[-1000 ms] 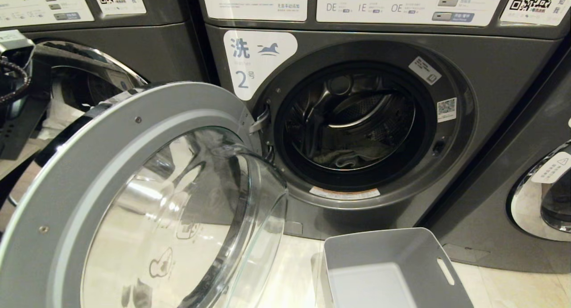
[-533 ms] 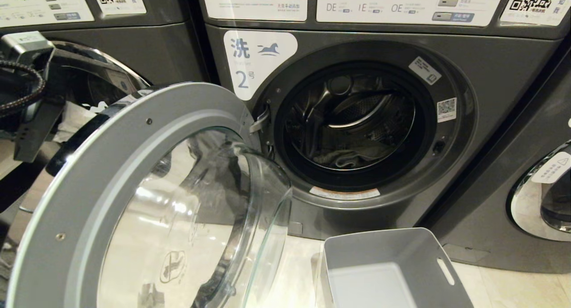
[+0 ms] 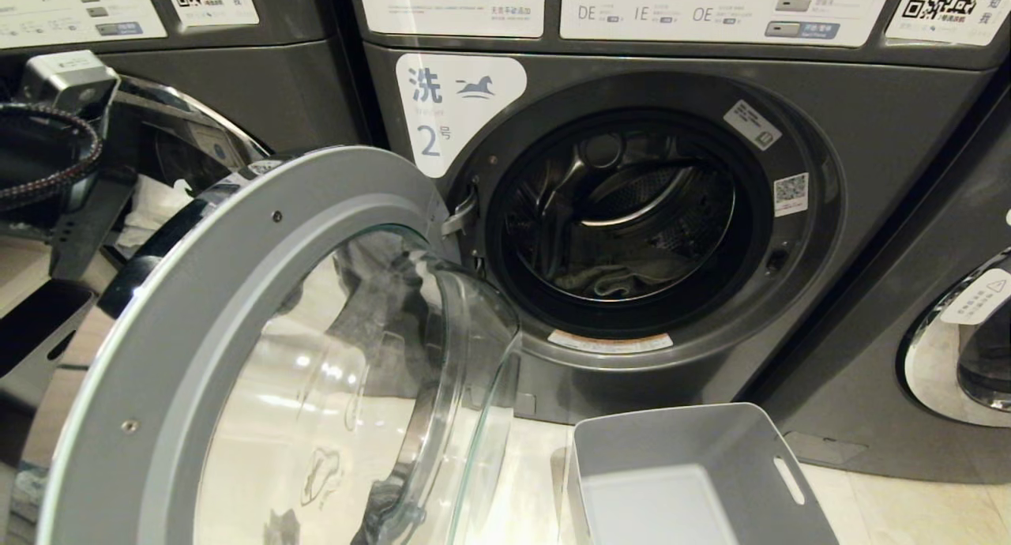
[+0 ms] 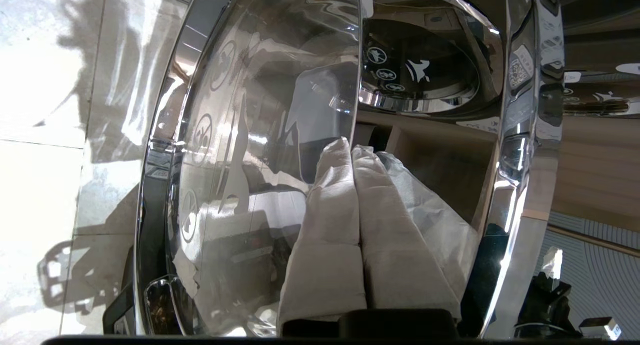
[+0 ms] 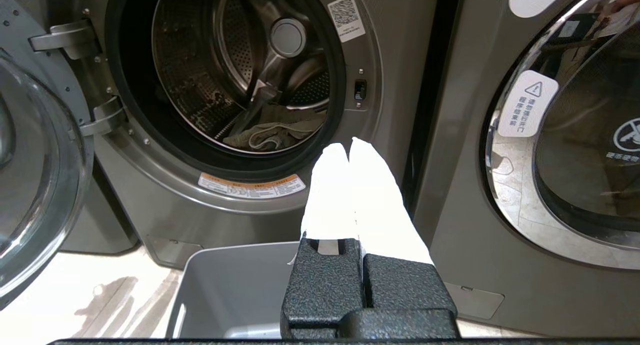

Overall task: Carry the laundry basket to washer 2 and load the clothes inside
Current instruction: Close the washing machine door with the left hand

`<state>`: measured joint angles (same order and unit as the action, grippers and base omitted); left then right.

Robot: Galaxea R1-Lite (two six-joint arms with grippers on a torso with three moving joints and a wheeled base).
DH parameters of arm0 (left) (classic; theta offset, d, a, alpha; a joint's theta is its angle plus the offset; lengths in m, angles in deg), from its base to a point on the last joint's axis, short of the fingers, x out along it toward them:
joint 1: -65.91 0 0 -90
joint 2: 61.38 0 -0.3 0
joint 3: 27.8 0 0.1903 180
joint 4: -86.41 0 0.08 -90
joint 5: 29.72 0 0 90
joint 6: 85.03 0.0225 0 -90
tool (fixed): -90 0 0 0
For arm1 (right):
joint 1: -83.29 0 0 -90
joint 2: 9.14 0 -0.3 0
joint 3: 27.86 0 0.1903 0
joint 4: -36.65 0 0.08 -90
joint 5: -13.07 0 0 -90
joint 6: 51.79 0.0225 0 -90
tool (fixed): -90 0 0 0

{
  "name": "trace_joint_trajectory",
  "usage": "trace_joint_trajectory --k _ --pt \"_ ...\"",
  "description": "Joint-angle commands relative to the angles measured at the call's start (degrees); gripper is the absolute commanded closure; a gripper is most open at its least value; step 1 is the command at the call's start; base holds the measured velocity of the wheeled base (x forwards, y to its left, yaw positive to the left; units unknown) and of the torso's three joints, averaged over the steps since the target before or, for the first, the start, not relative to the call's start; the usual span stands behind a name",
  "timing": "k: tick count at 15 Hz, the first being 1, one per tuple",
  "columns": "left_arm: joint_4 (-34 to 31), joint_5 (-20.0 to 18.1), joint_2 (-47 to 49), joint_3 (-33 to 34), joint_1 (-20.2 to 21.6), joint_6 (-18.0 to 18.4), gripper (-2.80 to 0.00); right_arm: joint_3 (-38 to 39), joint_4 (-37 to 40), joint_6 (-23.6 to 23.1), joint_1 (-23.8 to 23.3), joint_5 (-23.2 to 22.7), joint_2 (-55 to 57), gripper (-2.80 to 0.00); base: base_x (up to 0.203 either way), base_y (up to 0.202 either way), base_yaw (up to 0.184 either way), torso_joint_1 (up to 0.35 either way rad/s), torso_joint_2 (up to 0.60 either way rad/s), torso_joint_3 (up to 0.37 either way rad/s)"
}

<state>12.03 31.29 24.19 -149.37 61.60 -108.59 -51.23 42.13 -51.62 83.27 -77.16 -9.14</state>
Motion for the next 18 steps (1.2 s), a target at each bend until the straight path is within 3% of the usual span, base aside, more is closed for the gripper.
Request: trace_joint_trajectory --k 1,18 --pt "-0.31 -0.19 0.30 0.03 -0.50 -0.17 0.00 2.29 -0.13 0.01 -0.06 -0.03 0.09 0.00 0.000 0.000 0.000 0.000 0.00 0.000" --pt "-0.22 -0.19 1.60 1.09 -0.96 -0.08 0.00 2.29 -0.13 0.27 -0.04 0.05 0.09 0.00 0.000 0.000 0.000 0.000 0.00 0.000"
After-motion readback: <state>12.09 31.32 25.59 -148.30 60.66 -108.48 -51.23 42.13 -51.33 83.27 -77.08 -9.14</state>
